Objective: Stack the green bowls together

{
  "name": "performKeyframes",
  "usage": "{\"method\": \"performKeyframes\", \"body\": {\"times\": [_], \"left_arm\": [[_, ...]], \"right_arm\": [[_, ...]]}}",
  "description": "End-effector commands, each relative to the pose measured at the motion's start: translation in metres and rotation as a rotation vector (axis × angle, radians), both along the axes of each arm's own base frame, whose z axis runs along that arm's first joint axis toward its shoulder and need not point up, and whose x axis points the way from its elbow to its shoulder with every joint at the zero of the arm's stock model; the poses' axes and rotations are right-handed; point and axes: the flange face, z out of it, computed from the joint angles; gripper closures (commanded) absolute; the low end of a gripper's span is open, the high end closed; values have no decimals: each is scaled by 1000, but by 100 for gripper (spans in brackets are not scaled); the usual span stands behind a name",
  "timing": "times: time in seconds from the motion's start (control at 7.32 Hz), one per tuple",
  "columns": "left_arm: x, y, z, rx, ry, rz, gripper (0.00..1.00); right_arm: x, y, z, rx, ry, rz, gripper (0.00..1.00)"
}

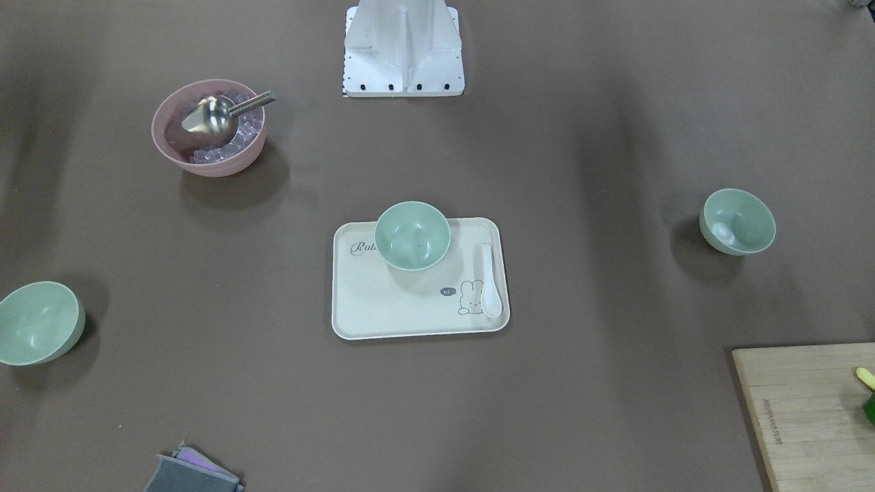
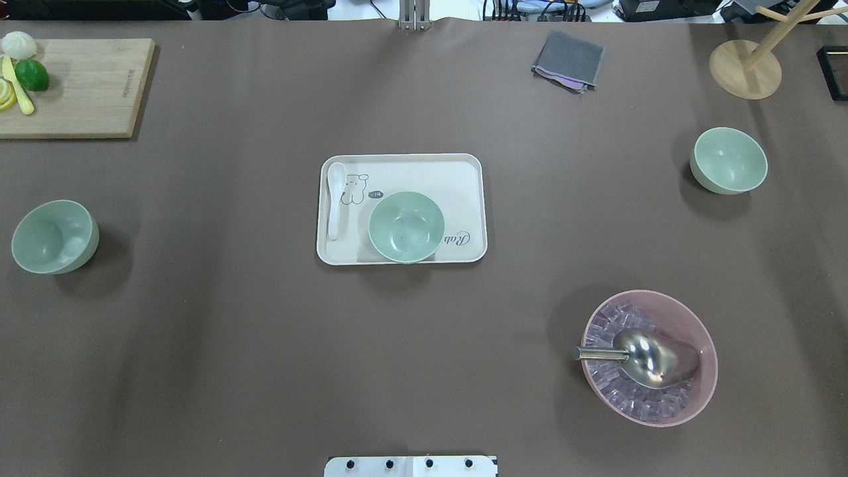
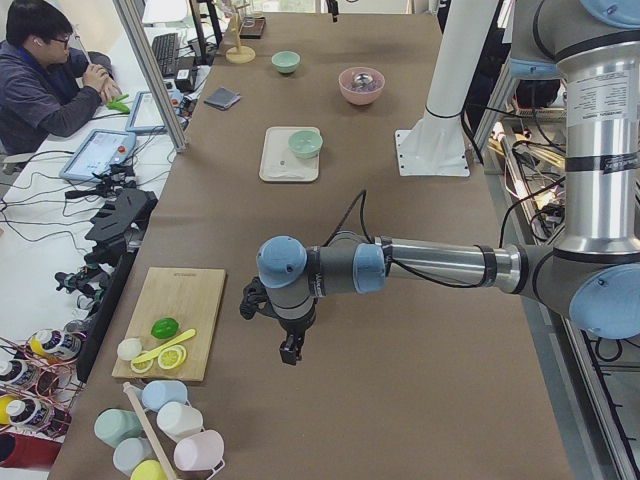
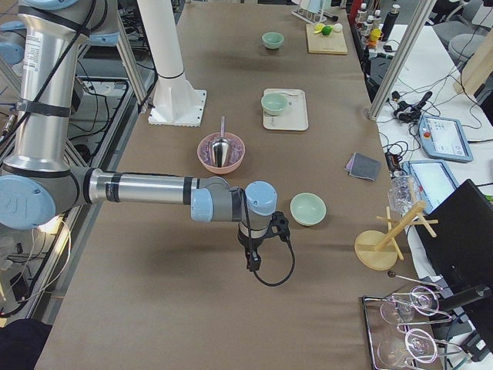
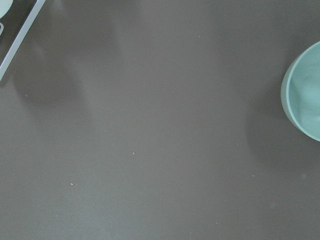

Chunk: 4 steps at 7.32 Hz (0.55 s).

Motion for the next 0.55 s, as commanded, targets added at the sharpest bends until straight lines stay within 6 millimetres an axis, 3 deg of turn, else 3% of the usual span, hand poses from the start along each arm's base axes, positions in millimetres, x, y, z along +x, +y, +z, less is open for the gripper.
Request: {"method": "performKeyframes", "body": {"times": [0.0,0.14,0.41], "left_arm": [[-1,-10,-6,6,1,-8,2],[-1,-11,-10,15,1,-8,2],[-1,-19,-41,79,3,-8,2]], "right_arm": [[-1,-2,-4,103,-19,5,0],[-1,-5,-13,200,-32,7,0],[-2,-16,-27,290,-46,16,0]]}}
